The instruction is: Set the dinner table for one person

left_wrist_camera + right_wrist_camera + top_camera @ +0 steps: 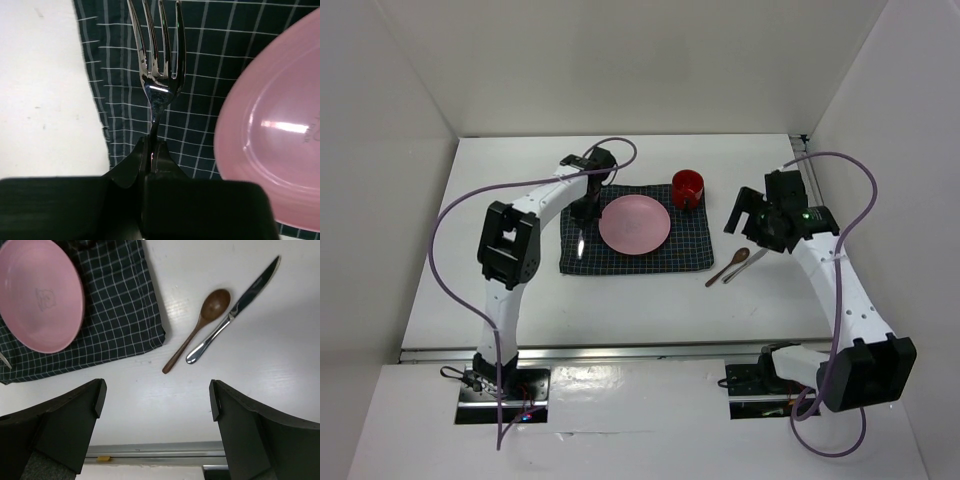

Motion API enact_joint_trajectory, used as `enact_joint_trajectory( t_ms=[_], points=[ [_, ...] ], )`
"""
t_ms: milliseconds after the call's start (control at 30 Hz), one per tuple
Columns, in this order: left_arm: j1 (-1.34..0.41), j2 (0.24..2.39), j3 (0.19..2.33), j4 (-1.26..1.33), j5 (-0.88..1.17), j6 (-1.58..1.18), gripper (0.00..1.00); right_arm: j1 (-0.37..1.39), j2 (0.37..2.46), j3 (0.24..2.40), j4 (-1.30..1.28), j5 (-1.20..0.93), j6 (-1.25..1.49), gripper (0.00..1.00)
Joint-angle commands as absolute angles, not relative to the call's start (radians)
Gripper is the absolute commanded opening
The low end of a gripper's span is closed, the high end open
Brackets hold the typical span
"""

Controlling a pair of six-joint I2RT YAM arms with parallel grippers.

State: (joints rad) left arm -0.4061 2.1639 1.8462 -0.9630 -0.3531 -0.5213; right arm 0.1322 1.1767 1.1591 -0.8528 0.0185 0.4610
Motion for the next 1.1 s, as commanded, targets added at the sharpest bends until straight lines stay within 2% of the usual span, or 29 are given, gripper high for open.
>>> enact_joint_trajectory(
  t_ms=[0,267,367,400,467,500,633,733,800,900,1067],
  points=[
    [-0.411,2.19,1.899,-0.931,-0.292,-0.491,0.0,0.126,1.137,1.129,-0.861,0.009,0.506,0.96],
    [-0.402,2.308,2.002,-0.943,-0.281,-0.491,0.0,0.126,1.103,1.026,-0.851,0.051,0.567,0.96],
    [-0.393,2.33,2.031,-0.982,-0.281,-0.5,0.2,0.126,1.092,0.948,-0.83,0.051,0.629,0.96],
    [-0.393,2.318,2.031,-0.982,-0.281,-0.5,0.36,0.126,1.092,0.93,-0.819,0.04,0.646,0.96],
    [-0.393,2.293,2.001,-0.973,-0.272,-0.511,0.51,0.126,1.083,0.872,-0.779,0.017,0.678,0.96],
    [-0.393,2.278,2.0,-0.973,-0.272,-0.511,0.55,0.126,1.083,0.856,-0.77,0.008,0.692,0.96],
    [-0.393,2.197,1.977,-0.973,-0.272,-0.52,0.57,0.126,1.083,0.807,-0.726,0.008,0.725,0.96],
    [-0.393,2.099,1.959,-1.0,-0.282,-0.529,0.57,0.126,1.132,0.807,-0.726,0.07,0.767,0.92],
    [-0.393,1.99,1.919,-1.0,-0.282,-0.538,0.57,0.117,1.179,0.816,-0.703,0.095,0.779,0.76],
    [-0.393,1.879,1.858,-0.976,-0.282,-0.548,0.57,0.107,1.253,0.837,-0.655,0.107,0.79,0.64],
    [-0.402,1.663,1.721,-0.911,-0.242,-0.606,0.57,0.107,1.377,0.859,-0.546,0.055,0.781,0.57]
  ],
)
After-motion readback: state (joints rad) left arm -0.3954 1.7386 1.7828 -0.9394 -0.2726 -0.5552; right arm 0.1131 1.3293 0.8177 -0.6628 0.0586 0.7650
